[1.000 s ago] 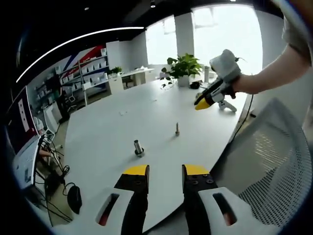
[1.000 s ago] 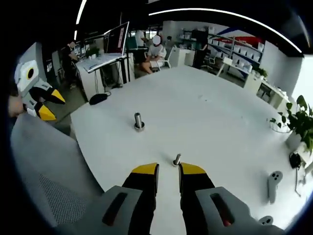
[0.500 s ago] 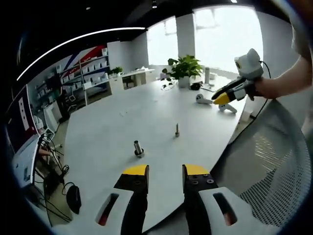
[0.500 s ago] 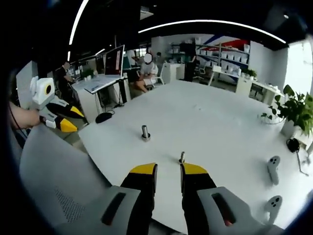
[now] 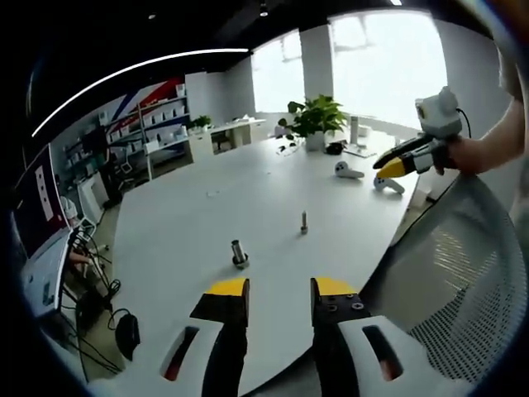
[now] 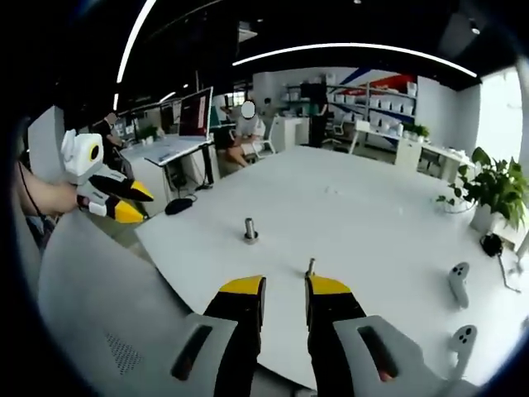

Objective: Place the washer onto the threaded stud by aligning its center hole with the stud, sliding it down to the base, and recovering from edge contact or off-axis alignment until the washer reaches the visible bottom stop.

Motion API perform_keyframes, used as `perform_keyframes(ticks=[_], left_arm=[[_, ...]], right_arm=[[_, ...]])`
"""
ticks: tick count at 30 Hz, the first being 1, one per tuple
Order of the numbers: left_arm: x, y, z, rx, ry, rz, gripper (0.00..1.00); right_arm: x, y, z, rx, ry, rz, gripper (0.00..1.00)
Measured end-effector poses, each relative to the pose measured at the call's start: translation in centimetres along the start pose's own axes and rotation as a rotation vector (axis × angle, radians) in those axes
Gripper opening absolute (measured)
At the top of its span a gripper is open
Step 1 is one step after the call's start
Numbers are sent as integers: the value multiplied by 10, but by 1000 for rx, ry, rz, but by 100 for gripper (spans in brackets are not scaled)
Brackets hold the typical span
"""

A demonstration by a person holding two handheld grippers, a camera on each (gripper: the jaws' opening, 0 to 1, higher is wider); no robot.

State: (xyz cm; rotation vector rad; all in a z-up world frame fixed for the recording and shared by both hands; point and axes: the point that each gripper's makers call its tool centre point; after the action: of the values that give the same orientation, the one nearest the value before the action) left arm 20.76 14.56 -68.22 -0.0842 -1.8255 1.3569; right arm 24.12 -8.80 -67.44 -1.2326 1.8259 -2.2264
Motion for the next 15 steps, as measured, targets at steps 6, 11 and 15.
perform_keyframes(ticks=[6,11,15], left_arm=[[-2,2,2,-8,5,-13,28],[-2,2,3,-15,8,-19,27],[-1,2,1,-8,2,-12,27]], right_arm=[[3,5,15,-62,51,1,23],[2,15,26,-82,97,-35,29],[2,16,26,-73,106,-35,29]])
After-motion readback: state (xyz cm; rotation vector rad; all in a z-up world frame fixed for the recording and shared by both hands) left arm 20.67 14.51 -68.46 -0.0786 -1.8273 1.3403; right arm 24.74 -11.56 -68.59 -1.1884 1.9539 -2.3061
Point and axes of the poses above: the point that each gripper's makers call its tool centre point, and the gripper's own axes: x roughly backward along the fingers, z roughly to its right, y roughly out of its underside, and after that the axes turned 4 degrees about -z, right-handed
